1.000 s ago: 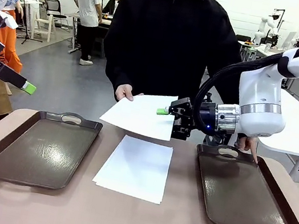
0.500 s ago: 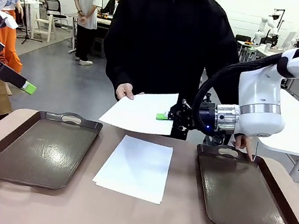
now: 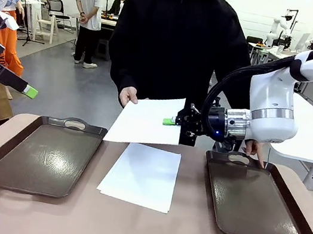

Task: Sort the A4 documents.
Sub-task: Receive the A4 Paper, then place the A4 Paper in the designated Handle tray.

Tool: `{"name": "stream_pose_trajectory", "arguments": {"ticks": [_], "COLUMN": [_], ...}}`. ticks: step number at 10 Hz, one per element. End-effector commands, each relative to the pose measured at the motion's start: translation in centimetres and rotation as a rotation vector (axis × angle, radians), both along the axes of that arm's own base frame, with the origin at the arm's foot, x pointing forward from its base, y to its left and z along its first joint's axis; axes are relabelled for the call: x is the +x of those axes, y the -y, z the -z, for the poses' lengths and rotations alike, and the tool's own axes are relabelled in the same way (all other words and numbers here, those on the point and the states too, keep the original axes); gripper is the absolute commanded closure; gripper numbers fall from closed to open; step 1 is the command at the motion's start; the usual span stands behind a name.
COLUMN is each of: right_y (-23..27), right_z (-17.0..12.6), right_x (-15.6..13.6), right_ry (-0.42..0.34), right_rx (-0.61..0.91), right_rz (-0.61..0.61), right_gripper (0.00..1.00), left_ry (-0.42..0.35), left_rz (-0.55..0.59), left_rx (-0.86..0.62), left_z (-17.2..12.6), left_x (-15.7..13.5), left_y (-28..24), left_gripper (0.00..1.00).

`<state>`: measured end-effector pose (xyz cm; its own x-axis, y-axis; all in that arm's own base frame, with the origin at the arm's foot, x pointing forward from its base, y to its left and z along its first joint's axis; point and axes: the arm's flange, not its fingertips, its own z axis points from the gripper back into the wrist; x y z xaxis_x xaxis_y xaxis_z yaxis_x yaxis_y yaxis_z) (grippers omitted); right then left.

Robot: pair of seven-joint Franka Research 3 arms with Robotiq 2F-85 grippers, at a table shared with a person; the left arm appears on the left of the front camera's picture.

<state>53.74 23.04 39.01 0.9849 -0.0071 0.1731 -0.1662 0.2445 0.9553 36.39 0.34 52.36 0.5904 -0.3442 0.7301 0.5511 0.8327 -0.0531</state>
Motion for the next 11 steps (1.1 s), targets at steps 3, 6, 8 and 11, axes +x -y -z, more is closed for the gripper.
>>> {"name": "stream_pose_trajectory", "arguments": {"ticks": [3,6,8,11], "right_y": [0.16,0.16,0.16,0.16], "right_z": [0.08,0.08,0.08,0.08], "right_x": [0.12,0.12,0.12,0.12], "right_ry": [-0.004,-0.004,-0.004,-0.004], "right_rx": [-0.007,-0.007,-0.007,-0.007], "right_rz": [0.016,0.016,0.016,0.016], "right_gripper": [1.00,1.00,1.00,1.00], "left_ry": [0.004,0.004,0.004,0.004], "left_rz": [-0.002,-0.002,-0.002,-0.002], "left_rx": [-0.011,-0.011,-0.011,-0.011], "left_z": [0.17,0.17,0.17,0.17], "left_x": [0.16,0.16,0.16,0.16], "left_y": [-0.16,-0.16,-0.16,-0.16], "left_gripper": [0.00,0.00,0.00,0.00]}}
